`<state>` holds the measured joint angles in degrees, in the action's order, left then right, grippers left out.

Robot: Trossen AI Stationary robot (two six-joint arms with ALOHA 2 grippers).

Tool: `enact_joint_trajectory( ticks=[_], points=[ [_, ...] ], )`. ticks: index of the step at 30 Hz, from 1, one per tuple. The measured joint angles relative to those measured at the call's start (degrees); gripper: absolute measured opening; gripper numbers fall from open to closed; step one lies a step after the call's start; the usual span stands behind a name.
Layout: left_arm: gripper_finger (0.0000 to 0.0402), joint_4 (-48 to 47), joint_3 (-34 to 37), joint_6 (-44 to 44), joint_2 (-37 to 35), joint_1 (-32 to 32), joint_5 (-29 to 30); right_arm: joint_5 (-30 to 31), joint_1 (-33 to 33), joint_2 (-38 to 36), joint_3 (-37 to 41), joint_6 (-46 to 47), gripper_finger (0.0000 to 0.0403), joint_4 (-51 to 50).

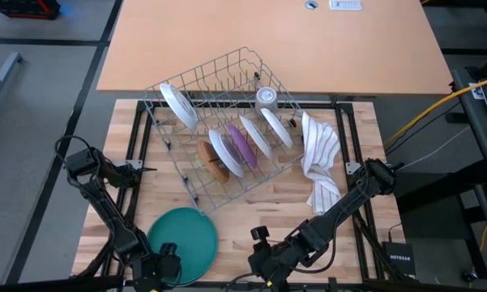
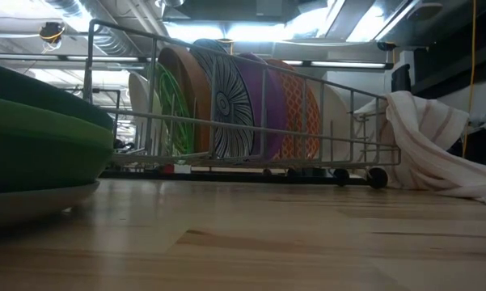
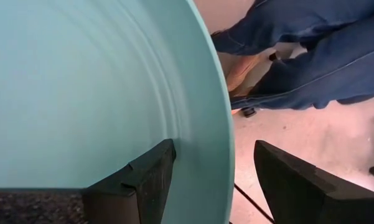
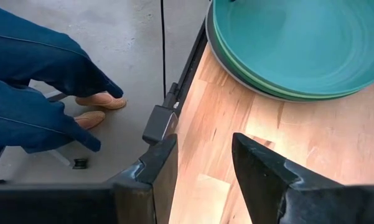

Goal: Sort dishes
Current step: Put the blue plate into the dish rack

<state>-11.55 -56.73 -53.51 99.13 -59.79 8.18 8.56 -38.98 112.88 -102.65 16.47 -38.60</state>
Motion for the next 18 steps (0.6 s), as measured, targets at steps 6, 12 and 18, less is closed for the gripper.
enact_joint_trajectory(
  ticks=[6, 12, 18],
  points=[
    [0.0197, -0.5, 0.0, -0.6, 0.1, 0.1, 0.4, 0.0, 0.0, 0.0, 0.0, 0.0, 0.0156, 0.5],
    [0.0133, -2.8, 0.0, -3.1, 0.1, 1.2, 1.0, 0.0, 0.0, 0.0, 0.0, 0.0, 0.0156, 2.4],
    [0.0062, -2.9, 0.0, -1.8, 0.1, 1.8, 1.6, 0.0, 0.0, 0.0, 0.0, 0.0, 0.0156, 2.3]
  ],
)
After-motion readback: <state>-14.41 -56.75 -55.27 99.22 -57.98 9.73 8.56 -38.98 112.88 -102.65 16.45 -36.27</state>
